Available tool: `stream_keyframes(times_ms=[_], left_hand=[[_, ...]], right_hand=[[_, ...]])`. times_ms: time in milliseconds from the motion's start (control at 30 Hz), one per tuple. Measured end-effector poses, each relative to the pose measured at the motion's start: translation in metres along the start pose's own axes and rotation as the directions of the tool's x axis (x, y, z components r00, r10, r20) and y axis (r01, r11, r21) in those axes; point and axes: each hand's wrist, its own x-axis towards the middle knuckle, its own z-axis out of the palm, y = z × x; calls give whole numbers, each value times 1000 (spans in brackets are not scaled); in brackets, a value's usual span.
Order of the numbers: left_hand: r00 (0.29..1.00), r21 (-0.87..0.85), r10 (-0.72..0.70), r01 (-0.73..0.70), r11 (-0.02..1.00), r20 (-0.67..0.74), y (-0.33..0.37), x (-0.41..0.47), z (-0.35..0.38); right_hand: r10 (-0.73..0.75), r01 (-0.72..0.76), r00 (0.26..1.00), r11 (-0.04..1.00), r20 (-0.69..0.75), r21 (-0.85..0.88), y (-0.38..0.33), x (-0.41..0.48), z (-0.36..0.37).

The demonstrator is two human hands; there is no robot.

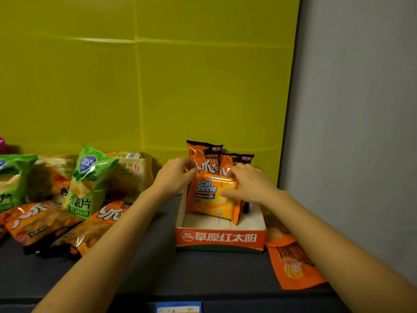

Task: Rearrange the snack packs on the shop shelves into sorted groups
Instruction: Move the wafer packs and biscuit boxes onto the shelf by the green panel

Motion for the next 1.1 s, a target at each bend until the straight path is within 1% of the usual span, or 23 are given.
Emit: stream_keyframes(times_ms=[67, 167, 200, 233, 267, 367, 433, 533, 567, 600, 667, 700, 733, 767, 833, 867, 1000, 1100], left_hand=[[1000, -3, -10, 10, 1000, 27, -4, 9, 5], [999, -3, -23, 23, 1000, 46, -9, 18, 13], [999, -5, -26, 27, 1000, 45, -11, 20, 15], [999, -6, -30, 30, 1000, 44, -13, 23, 16], [999, -11, -30, 31, 999, 45, -15, 24, 17], [998, -58, -32, 36, 998, 59, -20, 28, 17], [998, -112, -36, 43, 993, 59, -22, 30, 17], [997, -187, -31, 43, 981, 68, -25, 32, 20], [996, -189, -19, 34, 981, 82, -25, 33, 23], [994, -180, -3, 23, 983, 106, -25, 33, 26], [980, -147, 34, -5, 989, 195, -23, 34, 33], [967, -123, 61, -31, 992, 249, -21, 35, 37], [952, -75, 91, -72, 995, 293, -20, 35, 41], [938, 12, 115, -126, 992, 326, -19, 36, 45], [918, 196, 141, -226, 954, 372, -15, 37, 50], [906, 247, 143, -256, 935, 398, -13, 37, 51], [860, 334, 151, -344, 877, 488, -4, 40, 58], [851, 352, 137, -349, 868, 507, 1, 43, 55]], right_hand=[[17, -10, 999, 992, 47, -126, -2, 9, 5], [65, -40, 993, 970, 97, -241, -8, 16, 12], [79, -47, 991, 963, 112, -267, -10, 18, 13], [95, -61, 988, 964, 123, -257, -12, 18, 12], [114, -86, 985, 976, 128, -202, -13, 19, 10], [154, -162, 979, 985, 131, 53, -11, 17, -4], [182, -190, 981, 970, 68, 148, -6, 14, -20], [267, -220, 959, 914, -96, 339, 9, 3, -47], [296, -210, 944, 880, -147, 426, 18, -2, -54], [333, -188, 924, 822, -186, 538, 27, -8, -60], [411, -121, 887, 650, -213, 750, 45, -20, -69], [440, -92, 874, 565, -205, 820, 52, -28, -71], [460, -71, 867, 497, -193, 865, 58, -34, -72], [480, -60, 859, 445, -181, 893, 64, -41, -71], [522, -60, 838, 376, -158, 925, 75, -53, -67], [541, -67, 828, 357, -147, 932, 81, -58, -64], [592, -90, 797, 306, -116, 948, 95, -74, -51], [613, -75, 781, 278, -117, 958, 98, -82, -47]])
